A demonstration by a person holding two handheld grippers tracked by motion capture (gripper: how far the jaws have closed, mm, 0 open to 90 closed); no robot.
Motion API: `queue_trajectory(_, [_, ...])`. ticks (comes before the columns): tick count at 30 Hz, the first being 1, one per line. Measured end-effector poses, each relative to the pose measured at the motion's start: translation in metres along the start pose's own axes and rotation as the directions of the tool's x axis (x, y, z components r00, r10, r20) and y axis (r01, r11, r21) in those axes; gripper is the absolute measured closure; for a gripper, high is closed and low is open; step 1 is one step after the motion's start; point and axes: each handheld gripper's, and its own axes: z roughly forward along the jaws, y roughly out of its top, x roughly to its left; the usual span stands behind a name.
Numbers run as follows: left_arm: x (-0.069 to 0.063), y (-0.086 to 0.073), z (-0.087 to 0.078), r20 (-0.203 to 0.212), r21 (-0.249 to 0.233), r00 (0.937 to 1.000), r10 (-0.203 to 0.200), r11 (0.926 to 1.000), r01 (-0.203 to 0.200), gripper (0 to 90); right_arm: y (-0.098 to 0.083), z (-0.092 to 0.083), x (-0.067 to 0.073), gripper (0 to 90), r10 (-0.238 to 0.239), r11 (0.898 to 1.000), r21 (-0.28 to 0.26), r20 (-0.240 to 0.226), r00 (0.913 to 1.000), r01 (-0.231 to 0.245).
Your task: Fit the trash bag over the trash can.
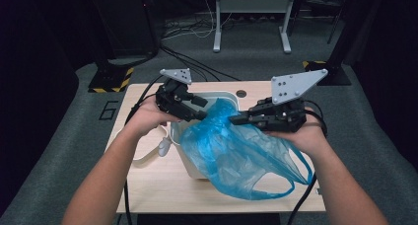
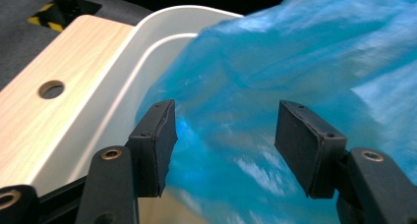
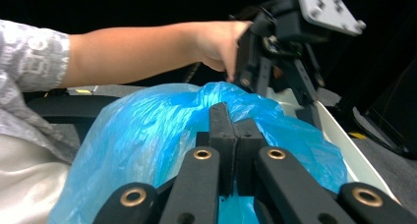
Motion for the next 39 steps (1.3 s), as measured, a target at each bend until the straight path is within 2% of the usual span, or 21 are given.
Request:
queue_trajectory(5, [-0.005,-0.003,-0.023,0.000,-0.069,1.0000,-0.009,0.9976,0.009,39.0,-0.003,0.006,-0.011,89.8,0.018,1.000,0.009,0.033,0.9993,-0.019])
queue_trajectory(11, [-0.021,-0.004,-0.037,0.027,-0.101,0.9996,0.005,0.9949,-0.003,38.4,-0.003,0.017,-0.021,89.7,0.024,0.999,0.046,0.061,0.9978,-0.026])
queue_trajectory(22, [-0.040,-0.001,-0.040,0.048,-0.135,0.9980,0.042,0.9902,-0.035,36.6,-0.002,0.043,-0.035,89.7,0.032,0.993,0.108,0.071,0.9969,-0.040])
queue_trajectory(26, [-0.043,0.000,-0.031,0.044,-0.107,0.9970,0.065,0.9925,-0.060,37.8,-0.002,0.050,-0.037,89.7,0.035,0.993,0.113,0.060,0.9976,-0.042])
queue_trajectory(28, [-0.043,-0.001,-0.025,0.029,-0.091,0.9973,0.067,0.9938,-0.064,42.8,-0.002,0.054,-0.037,89.7,0.036,0.992,0.116,0.054,0.9979,-0.042])
queue_trajectory(31, [-0.038,-0.005,-0.017,0.034,-0.074,0.9974,0.064,0.9954,-0.061,58.5,-0.004,0.058,-0.037,89.7,0.040,0.990,0.131,0.053,0.9978,-0.046])
queue_trajectory(34, [-0.032,-0.009,-0.011,0.019,-0.049,0.9977,0.064,0.9968,-0.063,72.4,-0.008,0.062,-0.040,89.6,0.049,0.987,0.150,0.060,0.9970,-0.057])
queue_trajectory(37, [-0.028,-0.012,-0.008,-0.003,-0.027,0.9978,0.066,0.9974,-0.066,81.0,-0.012,0.065,-0.045,88.8,0.073,0.982,0.171,0.076,0.9944,-0.085])
queue_trajectory(39, [-0.026,-0.012,-0.007,-0.016,-0.013,0.9976,0.068,0.9976,-0.068,83.4,-0.015,0.067,-0.048,84.5,0.089,0.978,0.183,0.093,0.9917,-0.104])
